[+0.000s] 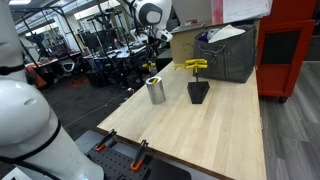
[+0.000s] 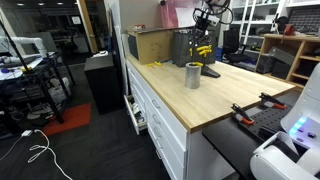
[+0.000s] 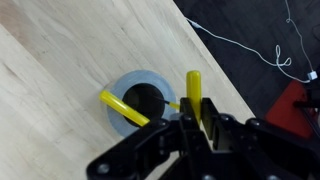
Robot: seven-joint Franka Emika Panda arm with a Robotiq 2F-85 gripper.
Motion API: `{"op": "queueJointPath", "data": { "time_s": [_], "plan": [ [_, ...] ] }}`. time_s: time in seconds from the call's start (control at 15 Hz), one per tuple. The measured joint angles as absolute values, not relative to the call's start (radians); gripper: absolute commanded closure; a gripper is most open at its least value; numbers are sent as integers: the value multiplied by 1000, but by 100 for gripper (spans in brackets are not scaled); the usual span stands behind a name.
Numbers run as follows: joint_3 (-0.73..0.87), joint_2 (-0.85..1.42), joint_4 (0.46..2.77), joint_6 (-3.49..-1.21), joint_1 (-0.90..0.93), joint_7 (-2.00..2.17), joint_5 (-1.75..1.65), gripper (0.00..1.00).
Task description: Pick up the yellow and black object to the left of the silver cylindrical holder and put it back it in silver cylindrical holder, pick up the yellow and black object to the right of the silver cylindrical holder and stand it in the black stand
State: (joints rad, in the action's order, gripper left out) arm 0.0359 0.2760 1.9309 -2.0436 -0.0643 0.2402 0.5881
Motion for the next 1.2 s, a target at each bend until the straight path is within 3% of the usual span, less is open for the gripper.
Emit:
{"op": "queueJointPath", "data": {
  "time_s": [1.2],
  "plan": [
    [6,381,1918,-2102,-39,177,542,96]
  ]
}}
